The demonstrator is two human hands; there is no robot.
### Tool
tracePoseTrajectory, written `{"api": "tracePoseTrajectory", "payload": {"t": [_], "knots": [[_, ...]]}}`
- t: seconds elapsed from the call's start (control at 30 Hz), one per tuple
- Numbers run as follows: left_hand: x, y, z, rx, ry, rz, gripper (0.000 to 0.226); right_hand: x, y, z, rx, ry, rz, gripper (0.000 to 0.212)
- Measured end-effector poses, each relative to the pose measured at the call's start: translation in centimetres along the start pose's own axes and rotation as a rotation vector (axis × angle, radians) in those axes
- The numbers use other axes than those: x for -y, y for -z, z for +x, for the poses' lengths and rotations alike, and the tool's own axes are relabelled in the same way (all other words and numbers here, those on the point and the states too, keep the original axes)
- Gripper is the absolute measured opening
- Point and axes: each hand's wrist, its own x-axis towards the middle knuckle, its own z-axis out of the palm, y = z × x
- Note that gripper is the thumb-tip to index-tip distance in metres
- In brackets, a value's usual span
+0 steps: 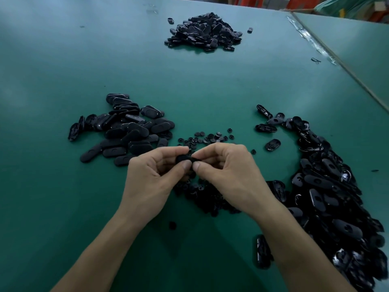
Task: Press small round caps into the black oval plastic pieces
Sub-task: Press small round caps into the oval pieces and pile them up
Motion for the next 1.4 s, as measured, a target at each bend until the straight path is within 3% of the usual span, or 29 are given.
{"api": "tracePoseTrajectory", "payload": {"t": [0.57,0.9,0.97,1.13,1.27,1.4], "knots": [[-0.1,0.1,0.1,0.004,0.023,-0.116,0.023,0.2,-0.1,-0.2,0.001,-0.032,0.063,0.009],[-0.2,-0.3,-0.2,-0.030,-0.032,-0.069,0.018,0.5,1.1,0.1,0.089,-0.033,-0.005,0.010],[-0.2,-0.2,-0.2,-0.076,-0.065,-0.016,0.019,0.2,1.6,0.3,0.039,-0.046,-0.038,0.008],[0.2,1.8,0.8,-0.316,-0.143,0.173,0.020,-1.7,5.1,1.4,-0.274,-0.085,-0.477,0.025],[0.4,3.5,1.5,-0.437,-0.168,0.334,0.024,-3.4,7.5,2.4,-0.229,-0.296,-0.802,0.045],[0.5,4.0,1.7,-0.461,-0.164,0.525,0.025,-4.3,7.8,2.4,-0.172,-0.346,-0.851,0.042]]}}
